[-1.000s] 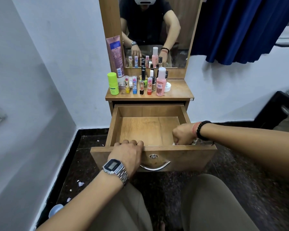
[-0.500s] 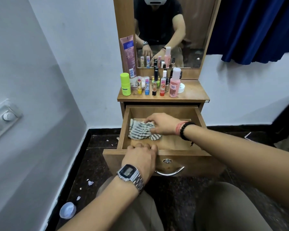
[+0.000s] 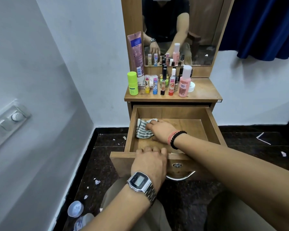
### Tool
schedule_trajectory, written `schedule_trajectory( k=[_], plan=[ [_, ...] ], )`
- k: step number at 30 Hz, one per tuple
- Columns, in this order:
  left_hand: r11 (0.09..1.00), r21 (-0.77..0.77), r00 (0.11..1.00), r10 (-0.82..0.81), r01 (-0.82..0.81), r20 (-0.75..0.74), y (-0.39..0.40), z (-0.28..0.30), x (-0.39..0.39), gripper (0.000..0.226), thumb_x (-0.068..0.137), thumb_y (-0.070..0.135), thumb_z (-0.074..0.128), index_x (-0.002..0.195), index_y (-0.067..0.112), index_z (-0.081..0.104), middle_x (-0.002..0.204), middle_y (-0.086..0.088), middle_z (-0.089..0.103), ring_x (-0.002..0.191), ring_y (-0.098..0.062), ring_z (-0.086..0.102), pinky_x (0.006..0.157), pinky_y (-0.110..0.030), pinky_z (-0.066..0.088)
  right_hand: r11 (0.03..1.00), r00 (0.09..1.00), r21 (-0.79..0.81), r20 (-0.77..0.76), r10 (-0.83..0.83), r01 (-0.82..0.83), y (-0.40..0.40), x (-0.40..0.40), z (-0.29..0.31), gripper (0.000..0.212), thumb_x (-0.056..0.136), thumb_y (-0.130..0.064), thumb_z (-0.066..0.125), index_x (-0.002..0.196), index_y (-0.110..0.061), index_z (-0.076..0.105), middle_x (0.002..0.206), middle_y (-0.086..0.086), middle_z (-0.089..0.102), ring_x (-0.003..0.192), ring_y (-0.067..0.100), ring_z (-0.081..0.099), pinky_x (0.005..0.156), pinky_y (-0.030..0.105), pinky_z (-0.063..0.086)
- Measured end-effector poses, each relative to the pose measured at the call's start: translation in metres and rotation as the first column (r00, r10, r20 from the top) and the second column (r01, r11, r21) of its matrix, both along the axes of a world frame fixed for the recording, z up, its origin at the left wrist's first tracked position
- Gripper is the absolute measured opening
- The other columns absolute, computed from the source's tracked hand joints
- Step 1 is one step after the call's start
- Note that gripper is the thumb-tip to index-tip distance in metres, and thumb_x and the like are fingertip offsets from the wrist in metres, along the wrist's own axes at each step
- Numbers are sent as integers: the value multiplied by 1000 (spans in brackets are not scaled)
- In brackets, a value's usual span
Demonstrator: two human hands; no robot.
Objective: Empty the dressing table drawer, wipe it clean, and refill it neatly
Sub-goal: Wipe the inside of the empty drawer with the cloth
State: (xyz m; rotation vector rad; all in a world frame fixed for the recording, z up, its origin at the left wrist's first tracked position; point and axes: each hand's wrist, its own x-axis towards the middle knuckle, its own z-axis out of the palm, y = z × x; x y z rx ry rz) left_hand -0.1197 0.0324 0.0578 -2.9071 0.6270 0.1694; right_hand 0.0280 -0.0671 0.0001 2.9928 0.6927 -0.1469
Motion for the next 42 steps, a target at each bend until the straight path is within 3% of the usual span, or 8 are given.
schedule_trajectory(
  k=[12, 14, 16, 19, 22, 29, 34, 42],
  plan=[
    [1000, -26, 1000, -4, 4, 9, 1, 2, -2, 32, 97, 15, 27, 126, 13, 40, 134, -13, 48, 123, -30, 44, 98, -44, 35, 986, 936, 93, -313, 161, -138, -6, -46, 36, 25, 90, -10, 53, 110, -17, 65, 113, 10, 64, 103, 30, 59, 89, 33, 48],
    [999, -34, 1000, -2, 2, 6, 2, 2, -2, 33, 97, 15, 27, 127, 13, 39, 134, -12, 48, 124, -30, 44, 98, -44, 35, 987, 914, 129, -381, 141, -99, -8, -57, 46, 14, 91, 0, 48, 82, 3, 59, 81, 23, 58, 74, 33, 54, 74, 27, 52],
    [999, -36, 1000, -5, 5, 4, 2, 3, -3, 33, 97, 15, 27, 127, 13, 39, 132, -11, 49, 122, -30, 44, 96, -44, 35, 979, 896, 183, -414, 159, -89, -10, -59, 48, 25, 87, 9, 47, 66, -3, 51, 61, 3, 45, 55, 15, 39, 51, 17, 38],
    [999, -36, 1000, -7, 7, 11, 1, 3, -4, 35, 97, 15, 26, 130, 13, 38, 134, -12, 48, 122, -31, 45, 96, -43, 35, 979, 868, 129, -455, 198, -155, -9, -51, 44, 35, 81, 10, 47, 104, -7, 66, 74, -2, 54, 62, 13, 45, 44, 8, 31],
    [1000, -28, 1000, -6, 7, 20, 2, 3, -4, 34, 98, 15, 26, 129, 13, 38, 134, -13, 48, 121, -32, 46, 96, -44, 35, 986, 883, 128, -443, 157, -112, -13, -34, 46, 34, 86, 1, 48, 111, -13, 67, 96, 3, 65, 79, 15, 52, 62, 18, 41],
    [1000, -18, 1000, 3, -3, 8, 0, 1, -1, 27, 98, 15, 27, 123, 14, 40, 128, -11, 50, 118, -30, 46, 96, -43, 35, 957, 977, 239, 95, -190, 163, -33, 8, 65, 32, 86, -19, 50, 114, -24, 66, 106, 4, 68, 92, 25, 64, 69, 30, 46],
    [1000, -9, 1000, 0, 1, 11, 0, 1, -1, 27, 99, 15, 26, 122, 14, 40, 129, -12, 49, 118, -32, 46, 96, -44, 34, 993, 975, 50, -202, -91, 103, -24, 6, 36, 32, 92, -35, 51, 120, -23, 63, 120, 7, 64, 106, 27, 60, 89, 36, 51],
    [1000, -11, 1000, 9, -9, -4, 0, 1, 0, 27, 98, 15, 27, 121, 13, 40, 128, -13, 50, 117, -32, 45, 96, -44, 34, 969, 974, 170, -171, -152, 181, -15, 13, 4, 50, 89, -36, 61, 133, -18, 48, 134, 8, 49, 119, 29, 52, 95, 34, 43]
  ],
)
